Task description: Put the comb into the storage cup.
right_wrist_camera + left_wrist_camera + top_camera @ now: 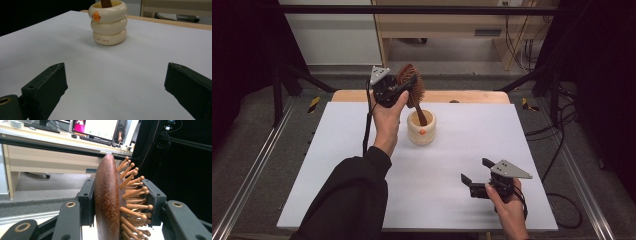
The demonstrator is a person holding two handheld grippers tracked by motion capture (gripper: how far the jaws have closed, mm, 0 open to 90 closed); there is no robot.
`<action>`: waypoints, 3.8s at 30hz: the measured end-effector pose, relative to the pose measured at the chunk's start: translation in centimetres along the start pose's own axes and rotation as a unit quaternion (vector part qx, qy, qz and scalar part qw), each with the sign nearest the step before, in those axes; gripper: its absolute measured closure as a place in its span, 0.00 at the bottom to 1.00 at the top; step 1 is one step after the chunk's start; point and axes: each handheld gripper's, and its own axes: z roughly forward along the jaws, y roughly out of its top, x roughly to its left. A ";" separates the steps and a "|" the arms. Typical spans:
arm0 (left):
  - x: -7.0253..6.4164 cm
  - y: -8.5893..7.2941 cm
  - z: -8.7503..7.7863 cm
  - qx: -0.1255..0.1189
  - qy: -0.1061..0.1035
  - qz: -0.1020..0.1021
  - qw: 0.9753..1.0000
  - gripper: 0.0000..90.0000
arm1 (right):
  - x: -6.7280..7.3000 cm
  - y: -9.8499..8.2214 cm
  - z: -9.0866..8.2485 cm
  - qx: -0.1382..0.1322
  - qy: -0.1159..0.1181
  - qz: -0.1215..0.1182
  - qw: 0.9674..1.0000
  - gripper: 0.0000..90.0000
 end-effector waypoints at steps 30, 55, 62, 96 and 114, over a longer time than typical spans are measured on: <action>0.1 -1.4 0.9 0.012 0.008 0.006 1.000 0.57 | -0.1 0.0 0.1 0.003 0.003 -0.006 1.000 0.05; -0.2 -3.0 1.5 0.022 0.004 -0.001 1.000 0.57 | -0.3 0.0 0.0 0.001 0.003 -0.002 1.000 0.05; -0.3 -3.3 1.6 0.025 0.003 0.000 1.000 0.57 | -0.3 0.0 0.0 0.002 0.004 -0.001 1.000 0.05; -0.2 -4.5 1.6 0.027 0.004 -0.004 1.000 0.57 | -0.1 0.0 0.2 0.007 0.003 -0.006 1.000 0.05; -0.3 -5.0 1.7 0.029 0.002 -0.005 1.000 0.57 | -0.1 -0.1 0.2 0.008 0.003 -0.007 1.000 0.05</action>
